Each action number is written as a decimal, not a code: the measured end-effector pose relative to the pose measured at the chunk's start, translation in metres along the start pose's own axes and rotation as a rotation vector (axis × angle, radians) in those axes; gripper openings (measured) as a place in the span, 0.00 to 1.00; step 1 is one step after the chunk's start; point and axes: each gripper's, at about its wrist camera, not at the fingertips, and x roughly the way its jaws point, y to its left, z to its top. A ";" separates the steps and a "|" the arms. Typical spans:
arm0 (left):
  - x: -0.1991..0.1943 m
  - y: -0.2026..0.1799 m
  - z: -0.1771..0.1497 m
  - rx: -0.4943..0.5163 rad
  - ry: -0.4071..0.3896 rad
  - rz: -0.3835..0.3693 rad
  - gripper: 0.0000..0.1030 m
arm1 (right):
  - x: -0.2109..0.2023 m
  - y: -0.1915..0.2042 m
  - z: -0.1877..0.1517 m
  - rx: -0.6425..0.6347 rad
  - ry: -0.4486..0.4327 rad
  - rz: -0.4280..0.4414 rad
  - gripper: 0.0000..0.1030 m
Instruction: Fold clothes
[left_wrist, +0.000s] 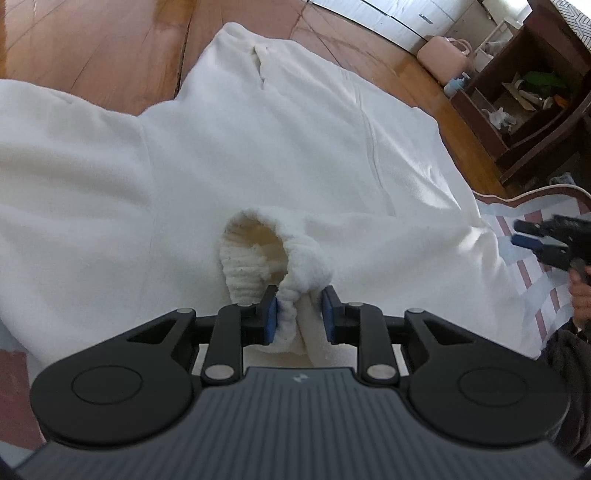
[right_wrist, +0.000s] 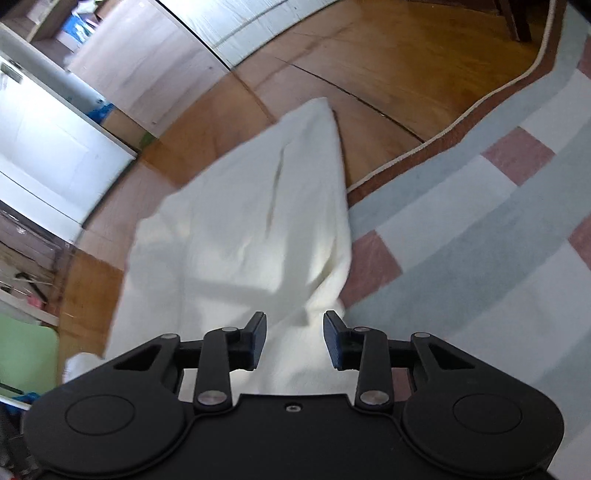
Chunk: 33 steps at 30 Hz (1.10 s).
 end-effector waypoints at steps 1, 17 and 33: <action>0.000 0.000 0.000 -0.002 -0.003 -0.003 0.22 | 0.008 0.001 0.002 -0.014 0.016 -0.024 0.44; 0.012 -0.011 0.005 0.096 -0.028 0.057 0.20 | 0.023 -0.029 -0.007 -0.112 -0.151 -0.307 0.01; 0.015 0.000 0.011 -0.004 -0.020 -0.013 0.28 | -0.021 -0.025 -0.096 -0.172 -0.039 -0.082 0.66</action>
